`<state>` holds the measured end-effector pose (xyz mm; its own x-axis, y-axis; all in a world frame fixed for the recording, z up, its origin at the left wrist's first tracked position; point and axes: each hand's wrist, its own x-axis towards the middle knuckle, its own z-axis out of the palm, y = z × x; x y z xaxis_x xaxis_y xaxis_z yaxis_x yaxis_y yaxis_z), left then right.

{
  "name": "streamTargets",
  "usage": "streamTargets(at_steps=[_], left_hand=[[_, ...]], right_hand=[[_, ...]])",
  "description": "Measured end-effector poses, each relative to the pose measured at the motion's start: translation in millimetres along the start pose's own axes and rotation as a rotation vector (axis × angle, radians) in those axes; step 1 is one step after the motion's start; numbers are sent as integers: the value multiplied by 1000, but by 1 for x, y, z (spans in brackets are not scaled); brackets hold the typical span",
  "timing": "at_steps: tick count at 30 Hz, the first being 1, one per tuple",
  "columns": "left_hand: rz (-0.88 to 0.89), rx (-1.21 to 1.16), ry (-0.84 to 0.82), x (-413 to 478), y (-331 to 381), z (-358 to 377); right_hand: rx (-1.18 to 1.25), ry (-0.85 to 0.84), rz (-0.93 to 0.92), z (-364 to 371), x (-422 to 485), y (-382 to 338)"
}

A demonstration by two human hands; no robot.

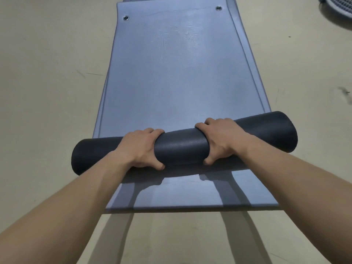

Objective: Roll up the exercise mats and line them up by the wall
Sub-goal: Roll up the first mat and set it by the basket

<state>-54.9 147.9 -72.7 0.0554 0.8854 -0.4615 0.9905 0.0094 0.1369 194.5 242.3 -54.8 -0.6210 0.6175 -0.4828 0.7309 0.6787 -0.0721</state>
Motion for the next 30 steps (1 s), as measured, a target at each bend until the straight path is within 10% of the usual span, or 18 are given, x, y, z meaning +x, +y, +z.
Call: streamTargets(at_steps=[7, 14, 18, 24, 30], left_hand=[[20, -142, -338, -5, 0, -18], [-26, 172, 207, -28, 14, 10], [11, 72, 112, -10, 7, -16], [59, 8, -223, -18, 13, -23], [32, -109, -337, -4, 13, -34]], right_hand=[[-16, 87, 106, 37, -54, -33], [173, -127, 60, -15, -3, -3], [24, 9, 76, -9, -8, -10], [206, -226, 45, -23, -32, -12], [-31, 99, 151, 19, -67, -33]])
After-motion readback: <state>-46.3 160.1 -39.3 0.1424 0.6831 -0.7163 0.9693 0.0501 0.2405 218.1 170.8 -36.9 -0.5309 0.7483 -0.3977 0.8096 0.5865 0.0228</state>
